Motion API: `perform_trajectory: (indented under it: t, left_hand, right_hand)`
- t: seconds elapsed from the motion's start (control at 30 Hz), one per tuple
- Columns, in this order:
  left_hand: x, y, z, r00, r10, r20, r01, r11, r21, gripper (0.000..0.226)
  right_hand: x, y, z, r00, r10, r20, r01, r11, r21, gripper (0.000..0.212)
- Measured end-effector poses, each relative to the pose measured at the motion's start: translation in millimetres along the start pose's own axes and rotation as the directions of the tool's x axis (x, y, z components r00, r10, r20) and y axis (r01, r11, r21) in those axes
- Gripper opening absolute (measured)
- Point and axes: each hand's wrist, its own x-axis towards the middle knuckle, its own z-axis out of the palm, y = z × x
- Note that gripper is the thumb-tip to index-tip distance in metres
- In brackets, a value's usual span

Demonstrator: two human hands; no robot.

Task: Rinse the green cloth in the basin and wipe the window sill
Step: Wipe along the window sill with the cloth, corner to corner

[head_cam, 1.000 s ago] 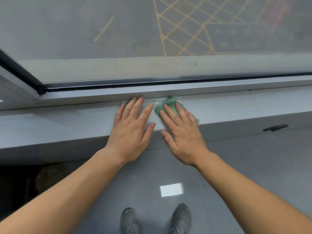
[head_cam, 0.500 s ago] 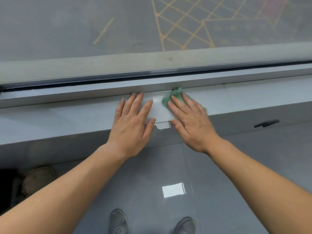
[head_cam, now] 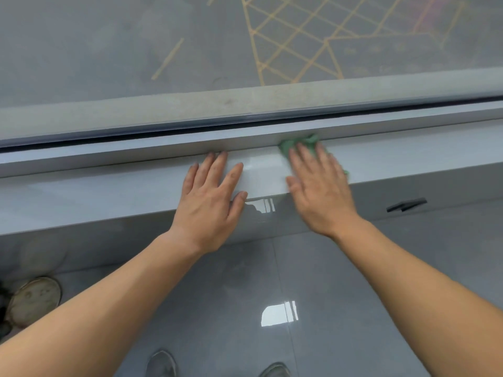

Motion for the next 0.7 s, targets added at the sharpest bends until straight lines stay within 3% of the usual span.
perform_trajectory:
  t: [0.1,0.17,0.23,0.3,0.4,0.47,0.63,0.7]
  left_hand:
    - [8,11,3,1.000,0.006,0.006,-0.006,1.000,0.001,0.059]
    - [12,20,6,1.000,0.010,0.016,-0.010,1.000,0.011,0.059]
    - [15,27,10,1.000,0.015,0.021,-0.016,1.000,0.024,0.059]
    - [18,35,14,1.000,0.019,0.018,-0.020,0.999,0.040,0.059]
    - [23,46,19,0.999,0.049,0.020,-0.050,0.997,0.060,0.061]
    - [26,51,22,0.998,0.051,0.023,-0.052,0.997,0.060,0.062]
    - [33,60,27,0.999,0.034,0.018,-0.035,0.998,0.058,0.064]
    - [37,68,28,0.999,0.036,0.021,-0.037,0.998,0.052,0.065]
  right_hand:
    - [-5,49,-6,0.953,0.297,-0.064,-0.294,0.955,0.045,0.069]
    - [-2,52,-7,0.902,0.424,-0.076,-0.416,0.903,0.107,0.072]
    - [1,33,-7,0.929,0.365,-0.060,-0.355,0.925,0.135,0.073]
    - [-4,11,-2,0.993,0.111,-0.035,-0.107,0.990,0.094,0.069]
    - [-7,19,-2,0.993,-0.120,0.010,0.120,0.992,0.049,0.062]
    - [-5,52,-6,0.997,-0.074,0.005,0.074,0.997,0.029,0.063]
    - [-7,106,-16,0.952,0.300,-0.067,-0.297,0.953,0.057,0.067]
    - [-8,84,-14,0.970,0.241,-0.039,-0.237,0.968,0.076,0.069]
